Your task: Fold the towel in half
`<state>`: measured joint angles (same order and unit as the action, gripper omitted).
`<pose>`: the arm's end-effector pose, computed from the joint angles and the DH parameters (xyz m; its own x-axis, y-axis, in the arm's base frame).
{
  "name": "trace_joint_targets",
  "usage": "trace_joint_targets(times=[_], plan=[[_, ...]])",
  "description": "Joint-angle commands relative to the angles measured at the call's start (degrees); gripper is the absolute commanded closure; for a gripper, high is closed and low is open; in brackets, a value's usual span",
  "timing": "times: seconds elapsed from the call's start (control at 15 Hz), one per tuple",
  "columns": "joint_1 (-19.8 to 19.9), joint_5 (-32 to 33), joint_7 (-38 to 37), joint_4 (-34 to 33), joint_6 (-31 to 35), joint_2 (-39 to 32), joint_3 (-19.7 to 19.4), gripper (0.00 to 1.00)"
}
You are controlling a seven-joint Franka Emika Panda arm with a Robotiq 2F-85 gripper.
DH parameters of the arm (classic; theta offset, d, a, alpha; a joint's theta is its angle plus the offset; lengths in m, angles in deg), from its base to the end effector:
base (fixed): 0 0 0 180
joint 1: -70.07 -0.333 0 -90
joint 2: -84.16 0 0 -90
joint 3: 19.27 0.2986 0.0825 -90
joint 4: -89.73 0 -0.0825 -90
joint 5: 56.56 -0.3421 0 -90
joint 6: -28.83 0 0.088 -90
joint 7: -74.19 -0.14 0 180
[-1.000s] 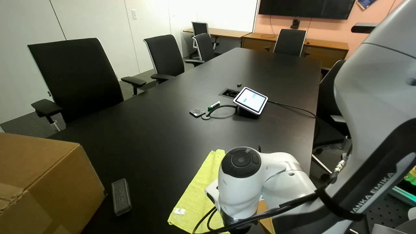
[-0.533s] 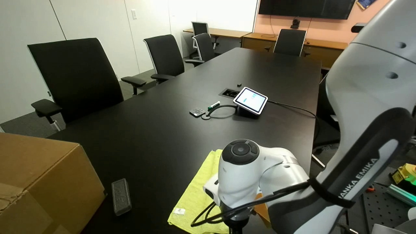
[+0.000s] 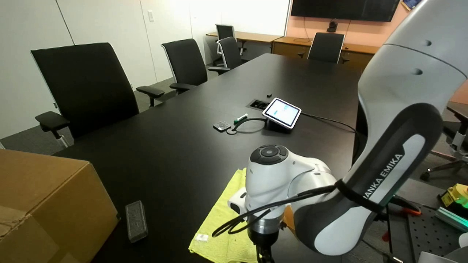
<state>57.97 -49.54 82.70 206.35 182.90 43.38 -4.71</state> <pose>0.4874 0.2558 0.0887 0.7844 0.6202 -0.0088 0.6151 -0.7797 -0.1174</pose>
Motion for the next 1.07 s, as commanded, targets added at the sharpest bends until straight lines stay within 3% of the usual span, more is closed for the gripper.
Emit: trace_joint_targets(times=[0.0, 0.53, 1.0], plan=[[2.3, -2.51, 3.17, -0.47, 0.11, -0.98, 2.3, 0.0], [-0.19, -1.49, 1.53, -0.93, 0.78, -3.09, 0.36, 0.0], [0.42, -1.5, 1.99, -1.77, 1.26, -3.02, -0.27, 0.0]])
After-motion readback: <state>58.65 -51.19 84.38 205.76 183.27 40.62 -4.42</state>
